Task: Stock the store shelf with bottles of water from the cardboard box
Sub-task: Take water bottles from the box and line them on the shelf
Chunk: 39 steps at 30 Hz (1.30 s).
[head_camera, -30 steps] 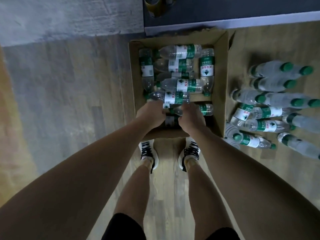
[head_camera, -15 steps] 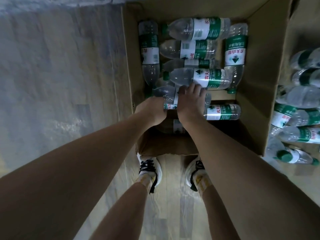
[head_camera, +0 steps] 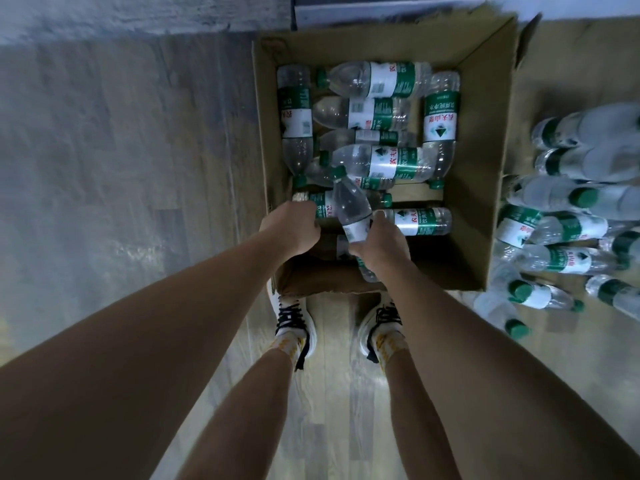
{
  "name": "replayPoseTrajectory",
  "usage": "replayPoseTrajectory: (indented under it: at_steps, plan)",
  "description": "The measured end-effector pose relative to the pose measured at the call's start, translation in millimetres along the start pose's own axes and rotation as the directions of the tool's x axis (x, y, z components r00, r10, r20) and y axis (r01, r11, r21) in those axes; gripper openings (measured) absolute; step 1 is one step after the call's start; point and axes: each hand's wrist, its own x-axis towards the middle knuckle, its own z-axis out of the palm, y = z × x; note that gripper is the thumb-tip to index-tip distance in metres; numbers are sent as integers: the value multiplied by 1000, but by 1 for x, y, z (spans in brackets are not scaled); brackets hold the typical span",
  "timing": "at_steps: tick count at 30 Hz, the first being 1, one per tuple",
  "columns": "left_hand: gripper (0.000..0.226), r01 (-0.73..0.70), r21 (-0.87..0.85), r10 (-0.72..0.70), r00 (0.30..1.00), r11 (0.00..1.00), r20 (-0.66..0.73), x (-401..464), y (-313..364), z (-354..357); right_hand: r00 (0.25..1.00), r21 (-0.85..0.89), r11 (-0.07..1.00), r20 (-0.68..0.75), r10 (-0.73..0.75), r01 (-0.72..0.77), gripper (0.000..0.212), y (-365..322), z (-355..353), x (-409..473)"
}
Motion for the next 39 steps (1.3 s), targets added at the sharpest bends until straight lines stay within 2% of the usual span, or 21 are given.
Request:
replayPoseTrajectory:
  at_steps: [5, 8, 13, 16, 18, 21, 23, 24, 25, 27, 30, 31, 34, 36, 39]
  plan:
    - [17, -37, 11, 37, 999, 999, -5, -50, 32, -44, 994, 42, 993, -24, -105, 106, 70, -12, -61, -63]
    - [22, -40, -64, 39, 999, 997, -23, -98, 62, -91, 980, 93, 978, -87, -178, 185, 72, -29, -115, -112]
    - [22, -105, -141, 82, 984, 984, -160, -214, 113, -205, 943, 148, 942, -195, -270, 300, 77, -74, -216, -221]
    - [33, -206, -123, 172, 954, 971, -244, -294, 142, -272, 917, 169, 918, -246, -314, 359, 68, -100, -278, -292]
    - [37, -268, -183, 208, 934, 946, -290, -347, 158, -314, 891, 164, 896, -278, -360, 413, 65, -117, -316, -338]
    - [26, -306, -187, 249, 929, 933, -274, -407, 177, -372, 840, 174, 855, -358, -407, 489, 64, -143, -368, -406]
    - [43, -349, -225, 272, 911, 910, -310, -436, 188, -411, 798, 209, 808, -414, -437, 551, 63, -160, -402, -450]
    - [55, -384, -252, 283, 890, 888, -358, -456, 197, -432, 772, 217, 783, -449, -450, 583, 60, -168, -420, -471]
    - [56, -430, -302, 290, 863, 851, -413, -485, 212, -450, 740, 212, 758, -484, -467, 617, 57, -176, -437, -491]
    - [47, -488, -386, 260, 820, 783, -509, -533, 236, -479, 658, 170, 712, -567, -495, 682, 53, -192, -468, -529]
    - [106, -540, -384, 162, 711, 749, -684, -587, 267, -514, 549, 104, 654, -650, -525, 749, 55, -211, -504, -580]
    - [111, -564, -361, 145, 662, 743, -735, -603, 275, -524, 512, 74, 636, -667, -541, 768, 55, -216, -515, -594]
    - [91, -611, -301, 107, 540, 732, -835, -648, 297, -548, 429, 8, 592, -696, -575, 806, 61, -228, -545, -630]
    - [88, -615, -263, 74, 466, 744, -881, -669, 307, -560, 374, -44, 570, -712, -594, 821, 63, -233, -563, -649]
    - [68, -604, -222, 46, 395, 765, -918, -687, 318, -575, 330, -104, 561, -716, -616, 821, 55, -235, -580, -665]
